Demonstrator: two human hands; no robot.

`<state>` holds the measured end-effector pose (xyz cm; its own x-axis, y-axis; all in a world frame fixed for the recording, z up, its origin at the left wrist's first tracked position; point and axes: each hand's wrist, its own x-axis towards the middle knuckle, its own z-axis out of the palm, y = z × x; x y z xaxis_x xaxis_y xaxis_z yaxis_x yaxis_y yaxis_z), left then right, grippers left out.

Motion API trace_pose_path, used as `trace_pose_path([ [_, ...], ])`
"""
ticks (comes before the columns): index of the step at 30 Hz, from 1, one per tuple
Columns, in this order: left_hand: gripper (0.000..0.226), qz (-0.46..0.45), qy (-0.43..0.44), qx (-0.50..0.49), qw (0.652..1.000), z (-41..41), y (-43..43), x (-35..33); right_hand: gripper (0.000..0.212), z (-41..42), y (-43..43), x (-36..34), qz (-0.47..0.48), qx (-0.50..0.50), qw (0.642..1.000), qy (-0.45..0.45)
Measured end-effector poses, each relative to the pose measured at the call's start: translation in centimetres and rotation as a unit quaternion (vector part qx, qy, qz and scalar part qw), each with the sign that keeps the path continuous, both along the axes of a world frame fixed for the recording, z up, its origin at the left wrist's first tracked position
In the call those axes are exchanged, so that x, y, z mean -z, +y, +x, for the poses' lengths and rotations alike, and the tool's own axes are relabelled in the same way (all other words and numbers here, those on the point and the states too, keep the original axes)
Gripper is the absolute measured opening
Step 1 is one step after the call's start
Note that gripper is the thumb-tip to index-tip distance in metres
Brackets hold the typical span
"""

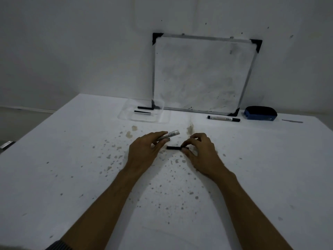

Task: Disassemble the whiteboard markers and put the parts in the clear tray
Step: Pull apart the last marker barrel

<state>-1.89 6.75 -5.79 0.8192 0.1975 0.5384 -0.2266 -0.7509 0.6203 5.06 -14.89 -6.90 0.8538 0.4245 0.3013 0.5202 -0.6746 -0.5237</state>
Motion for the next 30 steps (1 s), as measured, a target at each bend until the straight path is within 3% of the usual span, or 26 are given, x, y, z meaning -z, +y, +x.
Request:
trace_pose_path([
  [2, 0.033, -0.007, 0.001, 0.001, 1.000, 0.2, -0.3, -0.2, 0.013, 0.2, -0.5, -0.4, 0.044, -0.009, 0.998, 0.034],
  [5, 0.033, -0.028, 0.003, 0.013, 1.000, 0.3, -0.6, -0.2, 0.011, 0.4, -1.5, -1.5, 0.187, -0.005, 0.975, 0.119],
  [10, 0.039, -0.066, 0.018, 0.035, 0.997, 0.2, -0.4, 0.3, 0.017, 0.8, -2.8, -1.7, 0.420, 0.024, 0.872, 0.251],
  [13, 0.042, -0.056, 0.011, 0.036, 0.998, -0.1, -0.5, 0.2, 0.019, 0.9, -2.9, -1.4, 0.450, 0.009, 0.844, 0.293],
  [19, 0.040, -0.017, 0.004, 0.036, 0.999, -0.3, -0.4, 0.2, 0.017, 0.4, -2.4, -1.5, 0.376, -0.001, 0.895, 0.238],
  [24, 0.037, 0.090, 0.005, 0.036, 0.995, -0.4, -0.5, 0.1, 0.027, -1.0, -0.5, -2.1, 0.283, -0.015, 0.952, 0.116],
  [30, 0.042, 0.052, -0.007, 0.007, 0.999, -0.4, 0.7, -0.5, 0.042, -0.8, 3.0, -2.0, 0.251, -0.008, 0.960, 0.127],
])
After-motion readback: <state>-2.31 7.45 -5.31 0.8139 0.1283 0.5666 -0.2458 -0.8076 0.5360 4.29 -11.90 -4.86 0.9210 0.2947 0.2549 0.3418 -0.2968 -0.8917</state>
